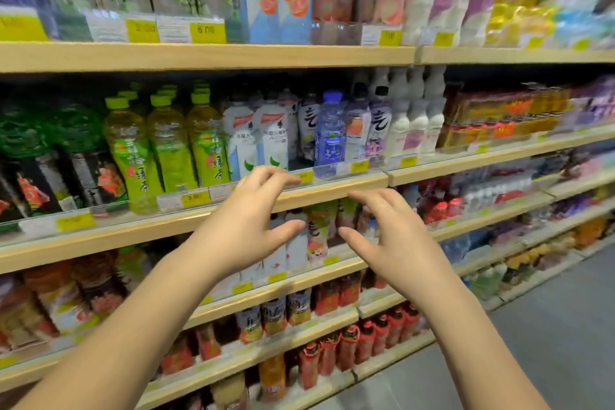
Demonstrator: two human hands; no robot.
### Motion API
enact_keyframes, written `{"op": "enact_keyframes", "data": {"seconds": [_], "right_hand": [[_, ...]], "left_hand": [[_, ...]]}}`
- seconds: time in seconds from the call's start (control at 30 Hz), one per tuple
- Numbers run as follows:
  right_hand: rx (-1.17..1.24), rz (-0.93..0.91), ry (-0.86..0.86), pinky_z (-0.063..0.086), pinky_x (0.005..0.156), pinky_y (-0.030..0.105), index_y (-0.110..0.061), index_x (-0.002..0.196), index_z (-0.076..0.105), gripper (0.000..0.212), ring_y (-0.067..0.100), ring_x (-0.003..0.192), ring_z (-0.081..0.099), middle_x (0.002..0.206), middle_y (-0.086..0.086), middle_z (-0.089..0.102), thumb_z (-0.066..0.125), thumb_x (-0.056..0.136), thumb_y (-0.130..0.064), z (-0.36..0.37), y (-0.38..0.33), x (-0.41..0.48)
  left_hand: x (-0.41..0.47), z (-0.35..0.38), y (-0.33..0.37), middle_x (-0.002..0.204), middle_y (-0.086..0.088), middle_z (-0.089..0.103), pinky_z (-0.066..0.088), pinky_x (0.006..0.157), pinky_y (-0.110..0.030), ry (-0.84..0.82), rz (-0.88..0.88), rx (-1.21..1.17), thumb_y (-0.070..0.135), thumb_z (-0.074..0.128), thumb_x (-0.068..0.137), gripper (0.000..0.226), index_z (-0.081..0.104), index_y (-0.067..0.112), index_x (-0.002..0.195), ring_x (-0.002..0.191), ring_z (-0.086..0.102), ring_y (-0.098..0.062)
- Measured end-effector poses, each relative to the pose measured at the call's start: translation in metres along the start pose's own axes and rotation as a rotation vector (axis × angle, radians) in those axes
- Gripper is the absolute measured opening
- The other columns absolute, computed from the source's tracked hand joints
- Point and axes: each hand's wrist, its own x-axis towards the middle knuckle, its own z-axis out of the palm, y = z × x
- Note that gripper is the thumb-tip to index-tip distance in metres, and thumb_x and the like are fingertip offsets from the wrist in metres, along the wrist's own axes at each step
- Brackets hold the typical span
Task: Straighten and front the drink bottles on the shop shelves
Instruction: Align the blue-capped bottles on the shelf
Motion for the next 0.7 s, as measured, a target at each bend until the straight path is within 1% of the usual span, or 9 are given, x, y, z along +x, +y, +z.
{"op": "enact_keyframes", "data": {"seconds": [0.07, 0.2, 0.33, 0.5, 0.6, 0.7], "right_hand": [[0.004, 0.002, 0.012, 0.052, 0.096, 0.037, -0.037, 0.147, 0.046, 0.057, 0.006, 0.118, 0.052, 0.136, -0.018, 0.045, 0.065, 0.095, -0.048, 0.001, 0.016, 0.011], [-0.007, -0.007, 0.003, 0.049, 0.1, 0.036, -0.036, 0.147, 0.046, 0.057, 0.006, 0.124, 0.049, 0.138, -0.018, 0.045, 0.066, 0.095, -0.048, 0.007, 0.048, 0.044], [-0.02, -0.032, -0.035, 0.05, 0.099, 0.035, -0.036, 0.147, 0.046, 0.057, 0.005, 0.124, 0.05, 0.139, -0.018, 0.045, 0.065, 0.094, -0.05, 0.012, 0.076, 0.087], [0.013, -0.053, -0.056, 0.049, 0.101, 0.036, -0.036, 0.146, 0.047, 0.056, 0.006, 0.127, 0.05, 0.14, -0.018, 0.045, 0.067, 0.094, -0.045, 0.022, 0.111, 0.129], [0.042, -0.082, -0.075, 0.048, 0.101, 0.035, -0.032, 0.146, 0.049, 0.057, 0.007, 0.126, 0.051, 0.139, -0.015, 0.046, 0.069, 0.094, -0.043, 0.029, 0.13, 0.144], [0.069, -0.136, -0.111, 0.046, 0.103, 0.031, -0.033, 0.147, 0.048, 0.057, 0.005, 0.127, 0.049, 0.14, -0.017, 0.045, 0.067, 0.094, -0.045, 0.037, 0.154, 0.162]], "left_hand": [[0.017, 0.013, -0.001, 0.143, 0.016, 0.033, 0.034, 0.107, -0.025, 0.005, 0.012, 0.011, 0.057, 0.059, 0.087, 0.063, 0.039, 0.037, 0.143, 0.135, 0.035, -0.006], [0.058, 0.038, -0.01, 0.144, 0.016, 0.033, 0.037, 0.111, -0.032, 0.002, 0.014, -0.003, 0.057, 0.061, 0.087, 0.065, 0.037, 0.037, 0.144, 0.136, 0.035, -0.008], [0.1, 0.061, -0.023, 0.145, 0.017, 0.031, 0.032, 0.11, -0.027, 0.008, -0.005, -0.018, 0.055, 0.064, 0.087, 0.068, 0.036, 0.037, 0.146, 0.136, 0.032, -0.006], [0.137, 0.08, -0.033, 0.145, 0.017, 0.03, 0.033, 0.112, -0.029, 0.016, -0.042, -0.024, 0.053, 0.065, 0.088, 0.066, 0.036, 0.037, 0.146, 0.137, 0.031, -0.005], [0.149, 0.09, -0.033, 0.145, 0.015, 0.032, 0.029, 0.112, -0.024, 0.013, -0.074, -0.02, 0.051, 0.066, 0.088, 0.067, 0.037, 0.035, 0.146, 0.136, 0.032, -0.006], [0.163, 0.102, -0.031, 0.146, 0.013, 0.031, 0.024, 0.11, -0.018, 0.017, -0.121, 0.012, 0.05, 0.065, 0.089, 0.067, 0.037, 0.033, 0.147, 0.138, 0.03, -0.006]]}}
